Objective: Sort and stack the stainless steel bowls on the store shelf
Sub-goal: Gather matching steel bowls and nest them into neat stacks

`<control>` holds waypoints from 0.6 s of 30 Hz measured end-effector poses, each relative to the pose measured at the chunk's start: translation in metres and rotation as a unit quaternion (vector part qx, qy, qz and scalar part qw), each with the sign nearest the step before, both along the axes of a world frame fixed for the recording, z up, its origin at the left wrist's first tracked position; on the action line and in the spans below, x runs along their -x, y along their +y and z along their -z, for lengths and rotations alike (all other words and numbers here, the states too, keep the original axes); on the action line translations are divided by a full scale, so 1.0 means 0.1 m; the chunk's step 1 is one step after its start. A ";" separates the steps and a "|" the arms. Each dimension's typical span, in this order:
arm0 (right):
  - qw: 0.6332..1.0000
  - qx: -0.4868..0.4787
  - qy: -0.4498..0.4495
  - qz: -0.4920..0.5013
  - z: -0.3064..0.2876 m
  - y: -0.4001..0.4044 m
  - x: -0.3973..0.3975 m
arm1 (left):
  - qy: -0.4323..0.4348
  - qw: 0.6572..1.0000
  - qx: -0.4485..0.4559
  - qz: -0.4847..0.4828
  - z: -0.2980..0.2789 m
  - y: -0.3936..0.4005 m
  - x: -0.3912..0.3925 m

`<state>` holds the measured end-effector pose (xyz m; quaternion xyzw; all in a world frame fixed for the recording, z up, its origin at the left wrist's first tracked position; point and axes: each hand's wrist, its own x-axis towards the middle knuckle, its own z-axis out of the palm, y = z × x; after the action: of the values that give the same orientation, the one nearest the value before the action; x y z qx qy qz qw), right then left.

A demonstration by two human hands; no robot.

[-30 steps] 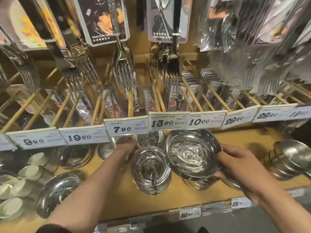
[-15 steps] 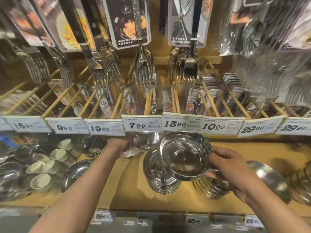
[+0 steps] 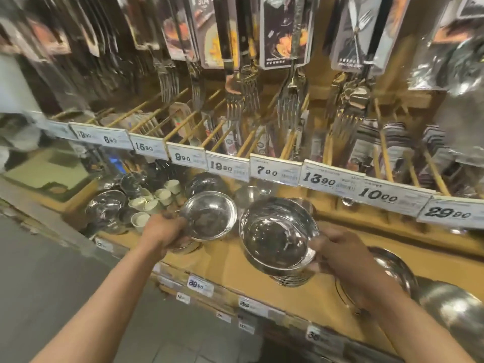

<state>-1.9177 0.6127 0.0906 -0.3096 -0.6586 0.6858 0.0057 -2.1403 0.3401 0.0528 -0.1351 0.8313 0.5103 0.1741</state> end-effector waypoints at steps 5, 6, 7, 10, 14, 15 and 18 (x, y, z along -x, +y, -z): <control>0.999 0.024 -0.043 0.012 0.33 -0.42 0.45 | -0.006 0.997 -0.056 -0.044 0.01 -0.82 -0.14; 0.998 0.022 -0.059 0.017 0.41 -0.52 0.55 | 0.000 0.997 -0.053 -0.052 0.02 -0.98 -0.13; 0.997 0.021 -0.071 0.020 0.51 -0.62 0.65 | 0.006 0.997 -0.048 -0.062 0.03 -1.12 -0.09; 0.996 -0.013 -0.085 0.000 0.76 -0.91 0.85 | 0.009 0.995 -0.062 -0.074 0.03 -1.47 0.08; 0.983 -0.154 -0.097 -0.039 0.99 -1.25 1.07 | 0.001 0.996 -0.071 -0.060 0.00 -1.84 0.38; 0.978 -0.176 -0.101 -0.039 1.03 -1.32 1.13 | 0.002 0.996 -0.070 -0.056 -0.01 -1.92 0.45; 0.976 -0.181 -0.118 -0.017 1.20 -1.41 1.28 | 0.005 0.997 -0.071 -0.038 -0.02 -2.07 0.63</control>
<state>-2.0460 0.4720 -0.0289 -0.3711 -0.7728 0.5141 -0.0274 -2.2031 0.1327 0.0545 -0.1512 0.7880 0.5750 0.1595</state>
